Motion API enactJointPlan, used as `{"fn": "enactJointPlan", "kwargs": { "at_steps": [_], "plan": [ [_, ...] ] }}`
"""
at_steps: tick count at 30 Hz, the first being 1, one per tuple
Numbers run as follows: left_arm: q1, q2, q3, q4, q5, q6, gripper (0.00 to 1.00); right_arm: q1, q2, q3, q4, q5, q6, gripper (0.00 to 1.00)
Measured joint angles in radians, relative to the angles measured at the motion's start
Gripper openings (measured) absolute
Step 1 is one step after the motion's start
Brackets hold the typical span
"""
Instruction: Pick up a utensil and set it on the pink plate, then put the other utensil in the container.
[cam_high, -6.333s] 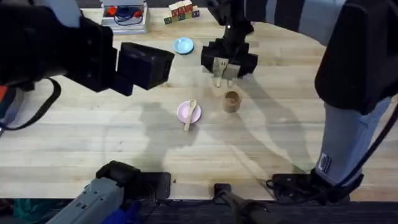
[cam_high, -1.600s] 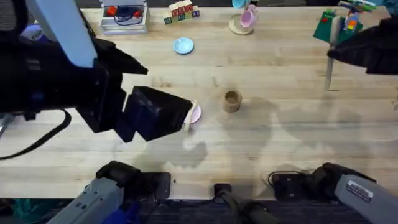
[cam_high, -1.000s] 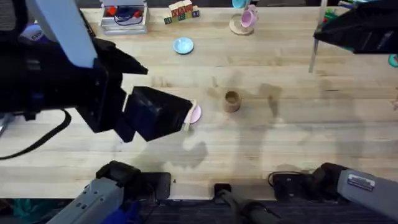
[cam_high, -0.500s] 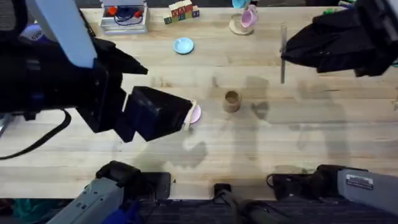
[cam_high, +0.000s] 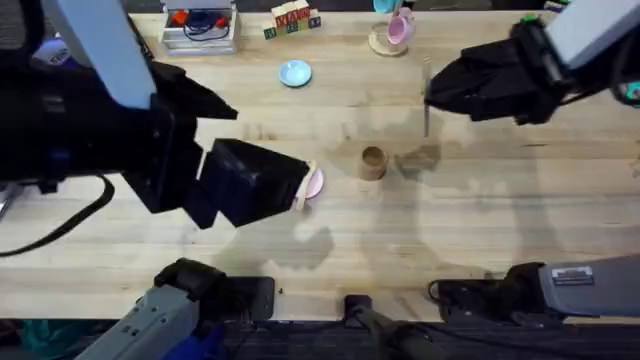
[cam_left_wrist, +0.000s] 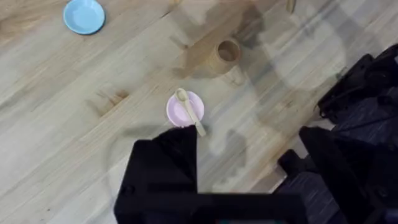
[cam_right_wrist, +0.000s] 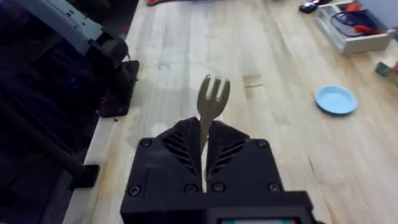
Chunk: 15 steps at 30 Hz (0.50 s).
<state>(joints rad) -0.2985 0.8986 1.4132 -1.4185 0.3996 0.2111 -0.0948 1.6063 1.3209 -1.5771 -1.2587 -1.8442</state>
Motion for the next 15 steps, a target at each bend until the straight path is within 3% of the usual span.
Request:
{"fn": "enactJointPlan", "kwargs": {
  "at_steps": [10, 15],
  "plan": [
    [0.0, 0.0, 0.0, 0.0, 0.0, 0.0, 0.993, 0.109, 0.138, -0.001, 0.009, -0.007, -0.119, 0.032],
    [0.0, 0.0, 0.0, 0.0, 0.0, 0.0, 0.993, 0.147, 0.162, -0.002, 0.094, -0.007, -0.156, 0.032]
  ]
}}
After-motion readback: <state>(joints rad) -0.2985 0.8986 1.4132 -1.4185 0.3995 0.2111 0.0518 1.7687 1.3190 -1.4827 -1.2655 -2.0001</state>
